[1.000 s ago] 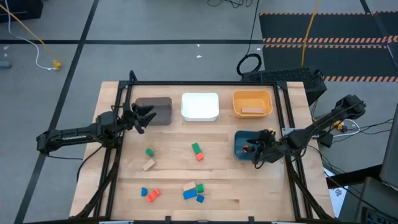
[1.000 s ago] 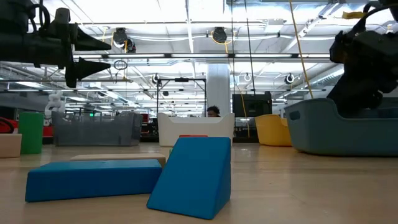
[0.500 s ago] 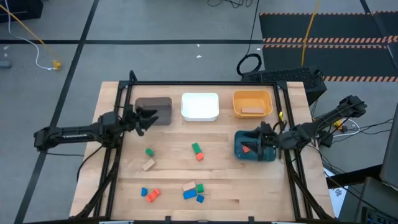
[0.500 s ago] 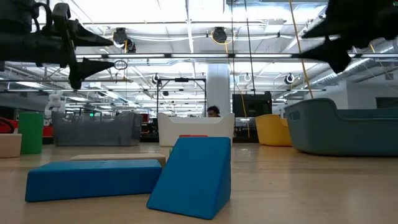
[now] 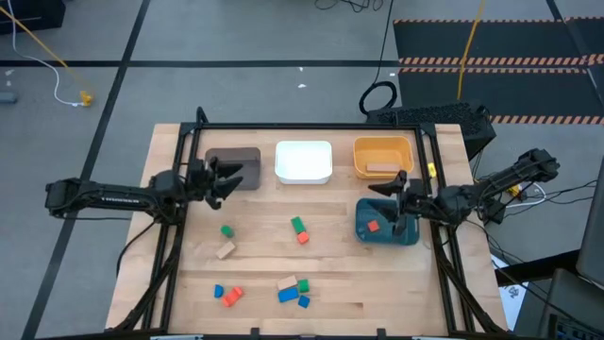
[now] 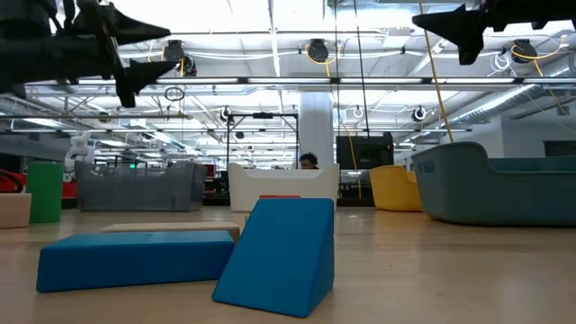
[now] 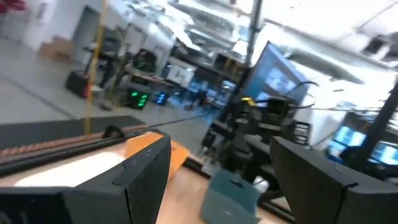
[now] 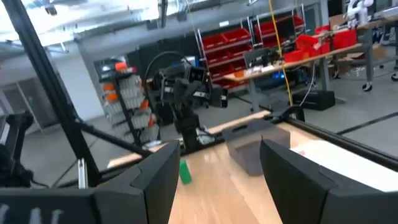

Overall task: Sort & place blocks by color
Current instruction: Put the top left green block into the black bin

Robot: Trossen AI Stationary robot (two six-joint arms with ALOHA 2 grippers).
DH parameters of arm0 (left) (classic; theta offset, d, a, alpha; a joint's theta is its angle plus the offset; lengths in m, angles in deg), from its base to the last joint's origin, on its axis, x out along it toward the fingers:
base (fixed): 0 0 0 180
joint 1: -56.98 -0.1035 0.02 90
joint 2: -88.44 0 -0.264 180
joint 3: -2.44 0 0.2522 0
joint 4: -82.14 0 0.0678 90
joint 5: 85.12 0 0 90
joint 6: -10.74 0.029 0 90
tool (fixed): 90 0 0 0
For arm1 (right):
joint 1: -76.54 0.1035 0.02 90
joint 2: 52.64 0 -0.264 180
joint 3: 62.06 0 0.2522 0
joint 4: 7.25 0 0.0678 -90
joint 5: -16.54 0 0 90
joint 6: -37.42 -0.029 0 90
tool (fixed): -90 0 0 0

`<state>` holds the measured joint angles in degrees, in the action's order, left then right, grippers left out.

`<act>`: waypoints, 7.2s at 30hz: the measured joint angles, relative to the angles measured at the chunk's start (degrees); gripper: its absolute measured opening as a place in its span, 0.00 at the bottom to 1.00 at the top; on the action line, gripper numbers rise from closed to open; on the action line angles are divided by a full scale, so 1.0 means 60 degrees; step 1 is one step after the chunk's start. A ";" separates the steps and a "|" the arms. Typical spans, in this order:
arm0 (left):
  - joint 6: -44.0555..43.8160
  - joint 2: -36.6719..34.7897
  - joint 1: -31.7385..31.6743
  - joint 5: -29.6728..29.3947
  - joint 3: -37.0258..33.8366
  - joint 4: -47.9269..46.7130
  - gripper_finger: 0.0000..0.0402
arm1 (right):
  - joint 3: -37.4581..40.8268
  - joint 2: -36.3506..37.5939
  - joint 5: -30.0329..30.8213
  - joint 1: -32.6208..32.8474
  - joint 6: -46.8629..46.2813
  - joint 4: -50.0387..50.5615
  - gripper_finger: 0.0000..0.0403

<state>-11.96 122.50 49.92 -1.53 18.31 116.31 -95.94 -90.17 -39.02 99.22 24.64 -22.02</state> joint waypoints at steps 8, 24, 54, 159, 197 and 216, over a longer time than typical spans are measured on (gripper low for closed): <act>0.0929 0.0030 -0.0088 0.1076 0.0000 0.0028 0.68 | 0.0000 -0.0004 -0.0001 -0.0109 0.0321 0.0035 0.53; 0.1038 0.0029 -0.0105 0.0278 0.0002 0.0020 0.68 | 0.0000 -0.0007 0.0586 -0.0106 0.1107 0.0008 0.53; -0.1163 0.3348 0.1736 0.0199 0.4080 -0.8572 0.68 | 0.0000 -0.0004 0.1035 -0.0164 0.0505 0.0445 0.53; -0.9612 0.5705 0.5137 -0.0986 0.5548 -1.5684 0.33 | 0.0000 -0.0004 0.0998 -0.0167 0.0565 0.0443 0.53; -0.1543 0.5562 -0.2158 -0.3294 0.7184 -1.6079 0.33 | -0.0004 -0.0007 0.0998 -0.0165 0.0568 0.0443 0.53; -0.0557 0.8248 -0.3485 -0.1505 0.7195 -1.3496 0.36 | -0.0002 -0.0007 0.0998 -0.0167 0.0566 0.0443 0.53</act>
<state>-15.30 171.99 29.01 -10.56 61.48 35.33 -95.95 -90.22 -33.03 98.22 28.04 -19.36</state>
